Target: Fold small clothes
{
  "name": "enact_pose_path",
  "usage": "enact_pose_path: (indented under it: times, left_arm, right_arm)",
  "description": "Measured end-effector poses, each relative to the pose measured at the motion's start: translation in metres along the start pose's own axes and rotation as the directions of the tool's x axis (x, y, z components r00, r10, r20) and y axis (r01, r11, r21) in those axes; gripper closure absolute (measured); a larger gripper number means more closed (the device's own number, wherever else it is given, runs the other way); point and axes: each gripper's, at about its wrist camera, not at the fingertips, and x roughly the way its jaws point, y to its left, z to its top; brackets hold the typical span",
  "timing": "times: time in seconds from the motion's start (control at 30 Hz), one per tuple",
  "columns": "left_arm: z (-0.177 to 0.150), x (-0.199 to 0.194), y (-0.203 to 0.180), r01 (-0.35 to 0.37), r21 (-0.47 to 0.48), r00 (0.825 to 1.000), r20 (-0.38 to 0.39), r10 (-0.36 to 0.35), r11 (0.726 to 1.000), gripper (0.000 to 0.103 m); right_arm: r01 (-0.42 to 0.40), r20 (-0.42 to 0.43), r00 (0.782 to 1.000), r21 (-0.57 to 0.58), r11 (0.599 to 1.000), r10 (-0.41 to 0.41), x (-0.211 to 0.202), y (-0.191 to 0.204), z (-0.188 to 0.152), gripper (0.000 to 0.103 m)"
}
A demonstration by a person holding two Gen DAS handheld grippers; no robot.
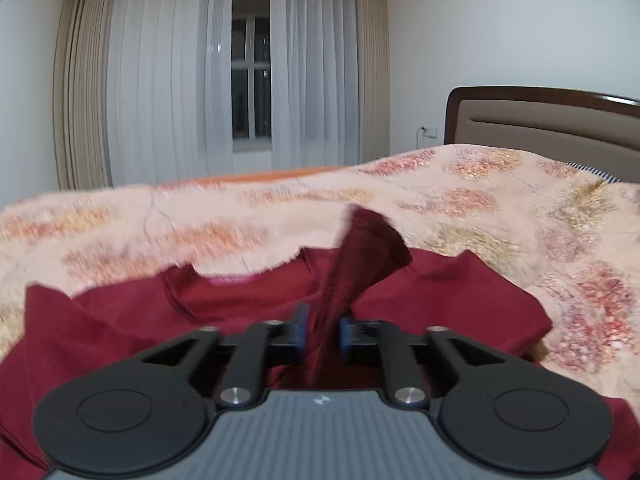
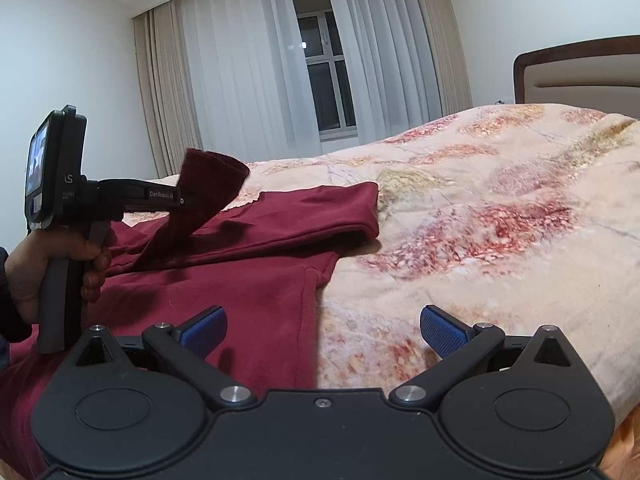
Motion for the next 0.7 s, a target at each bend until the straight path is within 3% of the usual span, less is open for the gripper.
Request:
enact_pose_path:
  times: [0.07,0.13,0.3,0.53,0.7]
  left_arm:
    - [-0.001,-0.004,0.005,0.014,-0.042,1.000,-0.004,-0.014,0.999,0.046]
    - [-0.001,-0.007,0.010,0.040,-0.075,0.999,-0.013,-0.041,0.996,0.044]
    - [-0.009,-0.021,0.021,0.089,-0.134,0.996,-0.018,-0.092,0.987,0.015]
    - [-0.018,-0.059,0.047,0.081,-0.108,0.996,-0.039,-0.086,0.991,0.004]
    - [-0.022,-0.088,0.097,-0.011,-0.164,0.999,-0.051,0.002,0.986,0.001]
  right_arm:
    - [0.001,-0.002,1.000,0.003,1.000,-0.001,0.000,0.000,-0.001,0.000]
    - [0.002,-0.002,1.000,0.003,1.000,-0.002,-0.002,0.001,-0.001,0.000]
    - [0.000,-0.006,1.000,0.002,1.000,0.000,-0.001,0.003,-0.002,0.000]
    - [-0.014,-0.007,1.000,-0.008,1.000,0.014,0.005,0.005,0.001,0.000]
    - [-0.047,0.021,0.999,-0.036,0.998,0.048,0.010,0.005,0.017,0.000]
